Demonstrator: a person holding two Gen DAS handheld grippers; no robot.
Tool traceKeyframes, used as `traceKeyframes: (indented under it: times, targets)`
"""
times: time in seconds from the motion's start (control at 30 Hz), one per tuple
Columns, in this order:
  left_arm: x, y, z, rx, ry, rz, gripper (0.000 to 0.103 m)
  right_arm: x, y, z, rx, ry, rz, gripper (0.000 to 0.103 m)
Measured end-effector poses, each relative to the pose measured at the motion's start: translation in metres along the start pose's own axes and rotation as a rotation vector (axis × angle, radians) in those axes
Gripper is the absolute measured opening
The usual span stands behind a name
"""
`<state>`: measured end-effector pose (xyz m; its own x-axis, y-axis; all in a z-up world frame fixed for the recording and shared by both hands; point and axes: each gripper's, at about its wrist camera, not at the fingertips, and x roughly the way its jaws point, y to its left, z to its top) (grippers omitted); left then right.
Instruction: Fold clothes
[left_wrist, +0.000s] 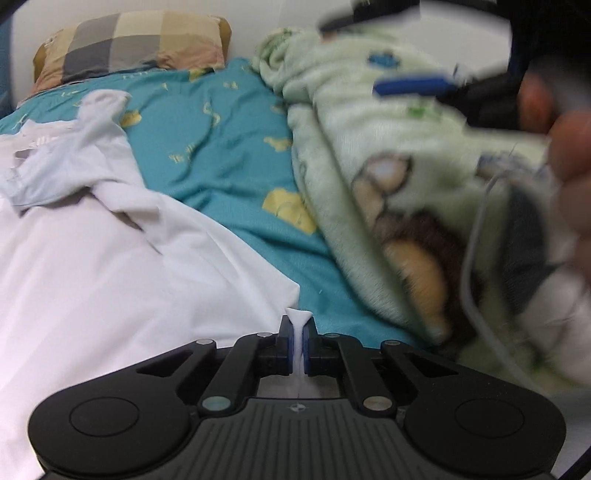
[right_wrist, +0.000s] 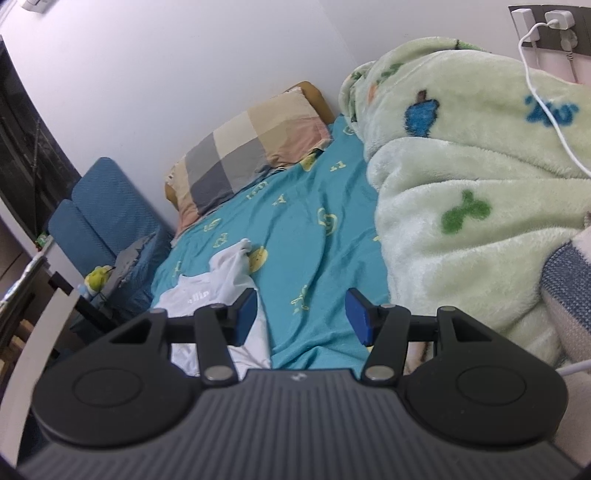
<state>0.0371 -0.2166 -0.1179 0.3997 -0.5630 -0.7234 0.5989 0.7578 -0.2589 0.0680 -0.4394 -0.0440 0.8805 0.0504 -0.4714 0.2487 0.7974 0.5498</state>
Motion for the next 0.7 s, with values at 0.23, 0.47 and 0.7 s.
traceKeyframes:
  times: [0.23, 0.47, 0.7]
  targets:
    - [-0.1, 0.072, -0.009, -0.247, -0.022, -0.118, 0.005, -0.008, 0.014, 0.0, -0.004, -0.001, 0.145, 0.056]
    - [-0.123, 0.138, -0.062, -0.407, 0.08, 0.086, 0.005, 0.019, 0.03, -0.009, -0.056, 0.159, 0.139, 0.056]
    - [-0.129, 0.134, -0.063, -0.347, 0.033, 0.084, 0.015, 0.058, 0.04, -0.007, 0.024, 0.234, 0.188, 0.056]
